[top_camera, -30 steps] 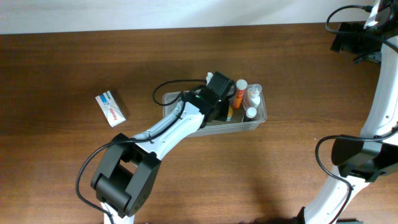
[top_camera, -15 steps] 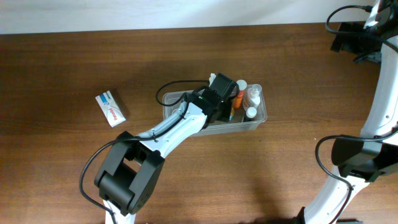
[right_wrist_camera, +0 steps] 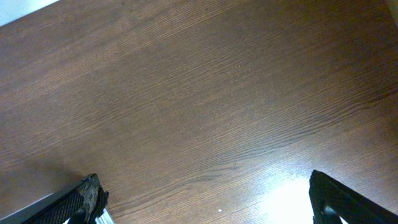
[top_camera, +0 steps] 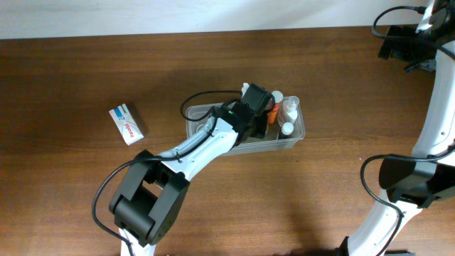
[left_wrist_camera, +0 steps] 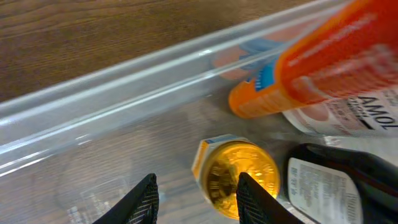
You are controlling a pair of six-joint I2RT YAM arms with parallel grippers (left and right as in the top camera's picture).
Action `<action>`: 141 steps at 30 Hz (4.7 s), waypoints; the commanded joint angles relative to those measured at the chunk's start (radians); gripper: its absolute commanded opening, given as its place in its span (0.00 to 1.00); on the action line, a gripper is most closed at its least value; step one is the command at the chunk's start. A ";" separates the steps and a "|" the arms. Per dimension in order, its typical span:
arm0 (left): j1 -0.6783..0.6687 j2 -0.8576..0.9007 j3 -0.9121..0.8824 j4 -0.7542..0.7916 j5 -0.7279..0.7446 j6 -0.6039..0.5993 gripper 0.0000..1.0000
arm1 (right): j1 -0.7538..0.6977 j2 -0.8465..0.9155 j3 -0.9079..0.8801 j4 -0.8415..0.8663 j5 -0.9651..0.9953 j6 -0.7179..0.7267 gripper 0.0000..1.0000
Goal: Pack container
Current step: 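Adjust the jar's position in the container and open the left gripper, then raise the left gripper and move it over the Panadol box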
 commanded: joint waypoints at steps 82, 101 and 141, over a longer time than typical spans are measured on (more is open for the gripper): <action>-0.001 0.037 0.042 -0.030 -0.123 0.009 0.44 | -0.003 -0.024 0.018 0.003 0.008 0.003 0.98; -0.023 0.037 0.042 -0.005 -0.097 0.009 0.78 | -0.003 -0.024 0.018 0.003 0.008 0.003 0.98; 0.138 -0.426 0.045 -0.312 -0.263 0.061 0.95 | -0.003 -0.024 0.018 0.003 0.008 0.003 0.98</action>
